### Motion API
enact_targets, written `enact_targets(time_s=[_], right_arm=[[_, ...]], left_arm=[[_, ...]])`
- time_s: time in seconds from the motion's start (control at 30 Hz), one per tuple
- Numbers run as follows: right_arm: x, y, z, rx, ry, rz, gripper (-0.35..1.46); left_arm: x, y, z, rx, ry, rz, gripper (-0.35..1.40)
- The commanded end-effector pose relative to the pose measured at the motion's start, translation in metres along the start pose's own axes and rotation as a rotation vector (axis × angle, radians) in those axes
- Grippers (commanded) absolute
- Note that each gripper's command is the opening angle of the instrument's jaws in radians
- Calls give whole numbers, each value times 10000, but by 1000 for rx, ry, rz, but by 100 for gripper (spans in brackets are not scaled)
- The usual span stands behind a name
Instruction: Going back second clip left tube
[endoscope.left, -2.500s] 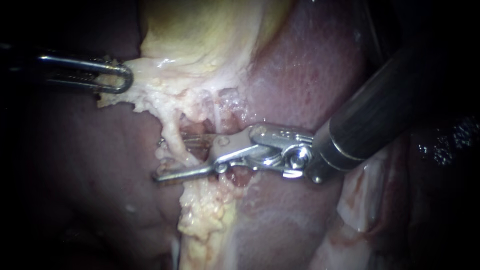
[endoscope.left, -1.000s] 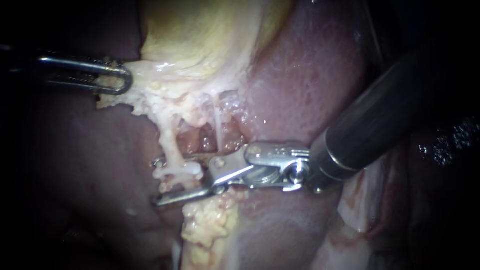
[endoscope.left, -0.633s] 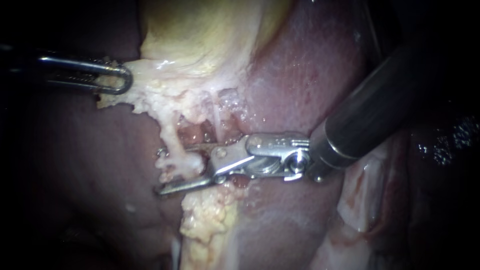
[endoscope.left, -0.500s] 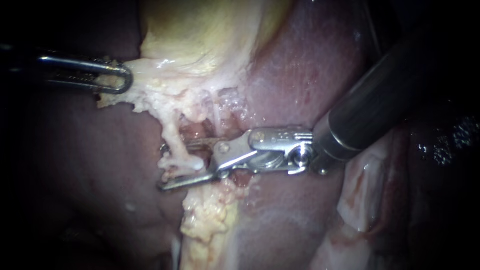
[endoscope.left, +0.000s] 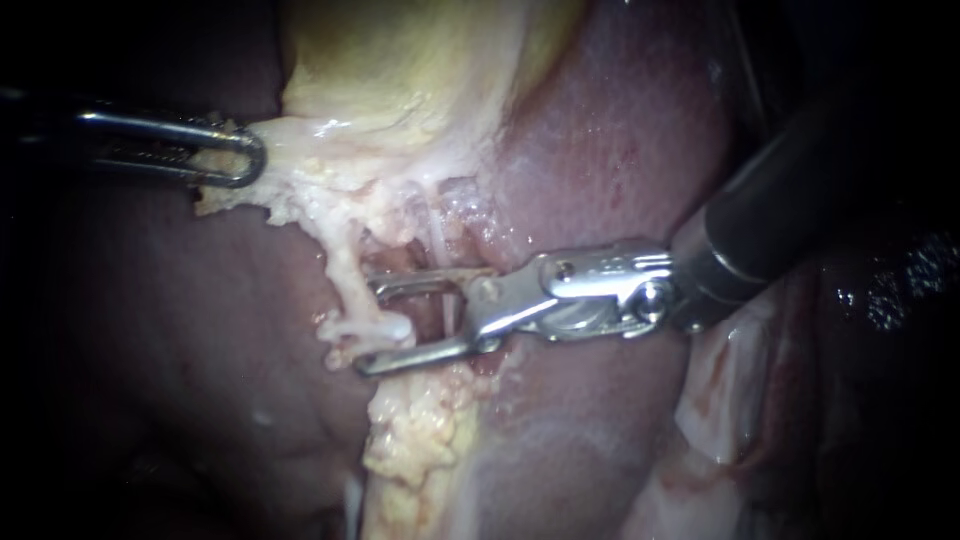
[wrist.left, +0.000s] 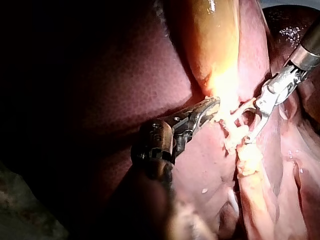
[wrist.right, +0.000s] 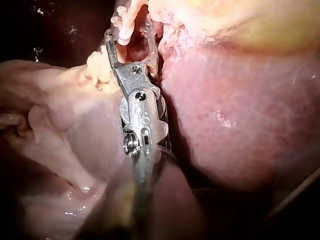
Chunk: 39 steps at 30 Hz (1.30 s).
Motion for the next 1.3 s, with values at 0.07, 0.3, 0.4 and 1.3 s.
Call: enact_targets(time_s=[0.07,0.3,0.4,1.3], right_arm=[[3,-9,-17,0,-1,-33,50],[22,-30,-72,0,-70,-87,49],[30,-33,-95,4,-121,-101,48],[40,-29,-144,-55,-146,-110,50]], left_arm=[[0,0,0,-1,0,0,-35],[0,0,0,-1,0,0,-35],[0,0,0,-1,0,0,-35],[-12,-12,50,2,-2,10,-35]])
